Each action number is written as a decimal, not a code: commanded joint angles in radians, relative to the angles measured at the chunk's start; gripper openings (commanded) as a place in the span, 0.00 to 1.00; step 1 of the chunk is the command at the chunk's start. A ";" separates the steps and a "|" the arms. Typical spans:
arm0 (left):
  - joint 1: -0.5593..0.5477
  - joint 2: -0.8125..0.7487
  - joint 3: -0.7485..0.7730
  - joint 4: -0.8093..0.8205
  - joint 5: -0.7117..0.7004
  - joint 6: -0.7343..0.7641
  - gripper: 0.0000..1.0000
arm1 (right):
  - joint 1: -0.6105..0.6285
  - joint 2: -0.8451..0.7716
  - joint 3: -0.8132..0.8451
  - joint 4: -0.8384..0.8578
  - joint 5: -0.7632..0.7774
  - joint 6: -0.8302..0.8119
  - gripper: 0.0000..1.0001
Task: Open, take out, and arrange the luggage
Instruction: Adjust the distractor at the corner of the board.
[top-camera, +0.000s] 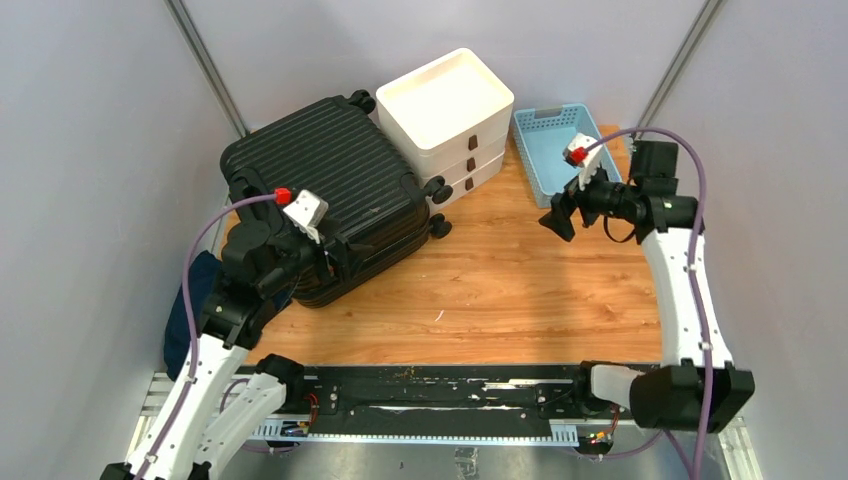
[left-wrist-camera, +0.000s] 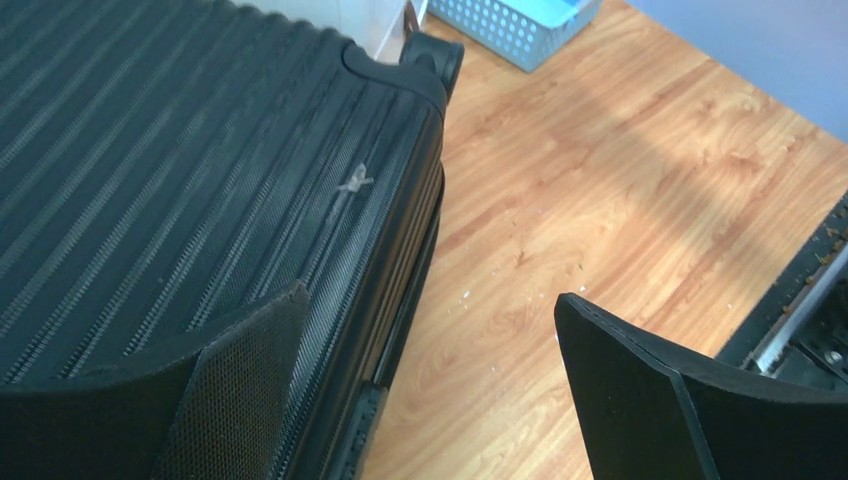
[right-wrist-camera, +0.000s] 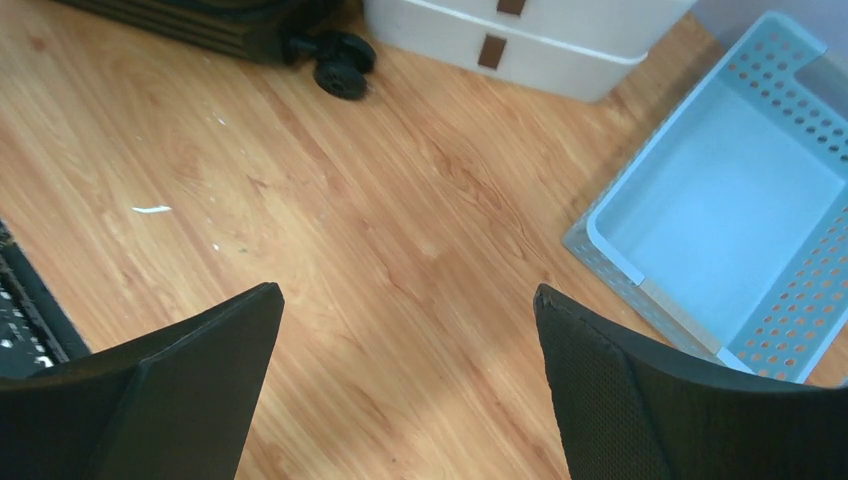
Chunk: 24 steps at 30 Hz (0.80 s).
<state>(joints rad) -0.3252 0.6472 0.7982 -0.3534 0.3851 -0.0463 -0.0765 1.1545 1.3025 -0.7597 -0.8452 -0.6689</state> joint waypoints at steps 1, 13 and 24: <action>-0.006 -0.022 -0.029 0.096 -0.019 0.031 1.00 | 0.047 0.111 0.027 0.124 0.205 0.058 1.00; -0.006 -0.214 -0.220 0.166 -0.114 0.045 1.00 | 0.062 0.625 0.308 0.239 0.443 0.347 0.76; -0.006 -0.235 -0.239 0.173 -0.092 0.045 1.00 | 0.159 0.936 0.574 0.126 0.543 0.394 0.60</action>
<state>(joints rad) -0.3252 0.4114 0.5716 -0.2176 0.2840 -0.0128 0.0372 2.0357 1.8183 -0.5690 -0.3840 -0.3042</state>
